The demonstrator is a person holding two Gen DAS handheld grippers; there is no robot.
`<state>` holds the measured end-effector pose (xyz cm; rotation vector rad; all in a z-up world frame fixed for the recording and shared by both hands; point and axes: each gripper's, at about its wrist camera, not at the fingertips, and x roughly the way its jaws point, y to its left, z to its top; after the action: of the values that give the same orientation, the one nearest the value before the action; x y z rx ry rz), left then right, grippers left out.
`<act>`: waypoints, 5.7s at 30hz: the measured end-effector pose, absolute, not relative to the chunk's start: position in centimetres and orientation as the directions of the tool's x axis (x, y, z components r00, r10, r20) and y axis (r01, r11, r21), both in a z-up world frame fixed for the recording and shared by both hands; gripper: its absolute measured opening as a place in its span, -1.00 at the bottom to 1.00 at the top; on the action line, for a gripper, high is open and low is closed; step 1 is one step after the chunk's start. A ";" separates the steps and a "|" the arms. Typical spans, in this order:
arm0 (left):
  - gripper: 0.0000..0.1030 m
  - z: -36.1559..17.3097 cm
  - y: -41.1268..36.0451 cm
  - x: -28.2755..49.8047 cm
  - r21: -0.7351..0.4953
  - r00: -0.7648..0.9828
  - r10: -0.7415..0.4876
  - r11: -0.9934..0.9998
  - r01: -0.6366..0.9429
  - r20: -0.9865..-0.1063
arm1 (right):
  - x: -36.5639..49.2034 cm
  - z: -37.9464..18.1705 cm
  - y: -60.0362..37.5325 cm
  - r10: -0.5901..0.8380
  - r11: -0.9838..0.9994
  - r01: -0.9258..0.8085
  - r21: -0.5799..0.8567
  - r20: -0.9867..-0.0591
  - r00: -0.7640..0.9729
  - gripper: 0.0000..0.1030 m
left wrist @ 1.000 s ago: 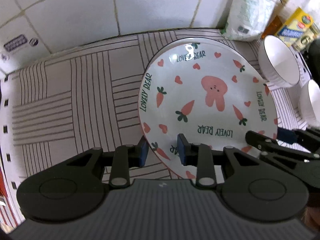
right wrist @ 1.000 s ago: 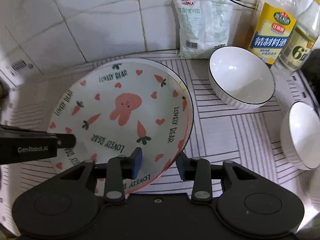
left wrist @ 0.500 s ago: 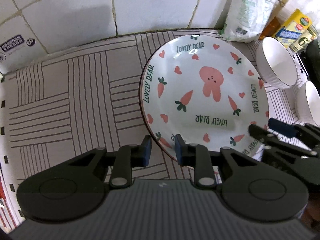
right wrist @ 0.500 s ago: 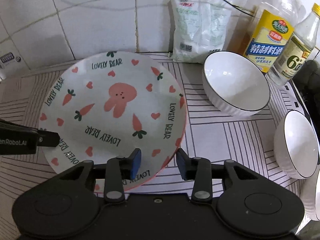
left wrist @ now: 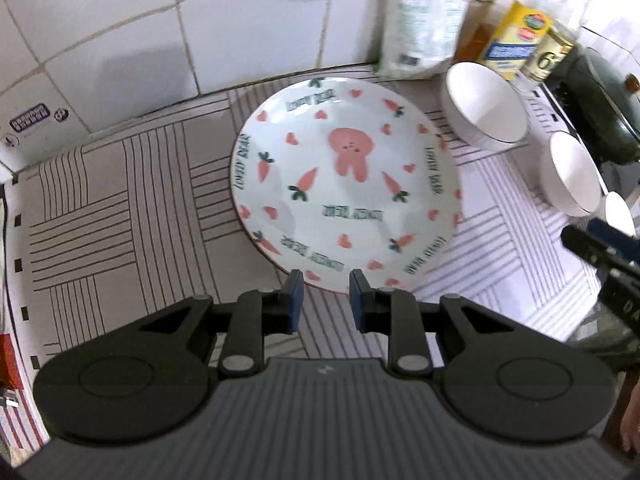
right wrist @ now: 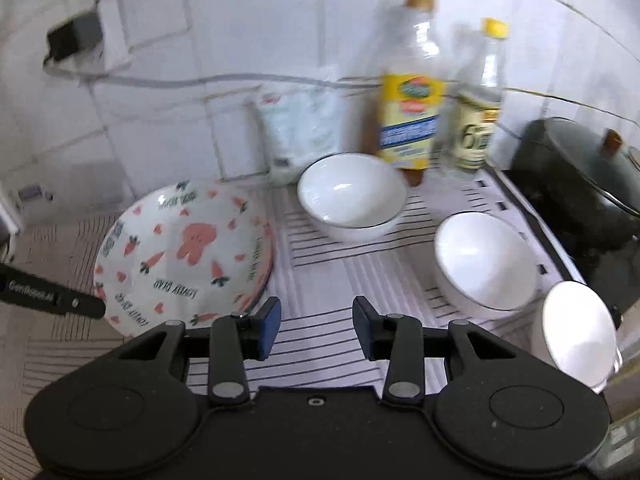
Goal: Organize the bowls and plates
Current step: 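Open both grippers and lift them away from the plate stack, then move the left gripper to a white bowl rim and close it, then carry the white bowl beside the plate stack and open the left gripper, then move the left gripper to a second white bowl rim and close it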
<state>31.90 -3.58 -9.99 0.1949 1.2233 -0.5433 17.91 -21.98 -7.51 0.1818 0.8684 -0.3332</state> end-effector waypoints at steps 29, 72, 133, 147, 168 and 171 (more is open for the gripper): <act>0.26 -5.3 -25.2 16.1 -0.233 0.313 -0.448 0.811 0.537 -0.838 | 2.6 -8.0 -42.8 -0.085 0.990 0.140 0.033 -0.654 0.752 0.77; -0.62 -17.5 -36.0 13.7 -0.299 0.172 -0.420 0.828 0.474 -0.891 | 3.1 -18.7 -45.2 0.033 0.999 0.003 0.054 -0.649 0.760 0.85; -0.62 -18.7 -8.1 19.3 -0.119 0.302 -0.134 0.991 0.068 -0.944 | 15.3 -20.4 -19.6 0.416 0.873 -0.477 0.104 -0.671 0.614 0.84; -0.20 -12.9 -8.8 17.2 -0.035 0.338 -0.038 0.999 0.015 -0.940 | 11.9 -15.4 -24.2 0.405 0.901 -0.396 0.174 -0.661 0.631 0.85; -0.09 -6.7 -23.3 17.2 -0.101 0.457 -0.218 0.958 0.267 -0.862 | 11.0 -9.8 -40.9 0.078 0.986 0.038 0.165 -0.640 0.764 0.58; -0.06 -7.7 -25.5 17.9 -0.120 0.460 -0.249 0.949 0.292 -0.852 | 11.9 -10.7 -42.3 0.042 0.983 0.085 0.162 -0.653 0.756 0.51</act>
<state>17.85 -25.50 -7.67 0.0454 1.0408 -0.3332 11.91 -42.33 -10.70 0.1863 0.7146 -0.0232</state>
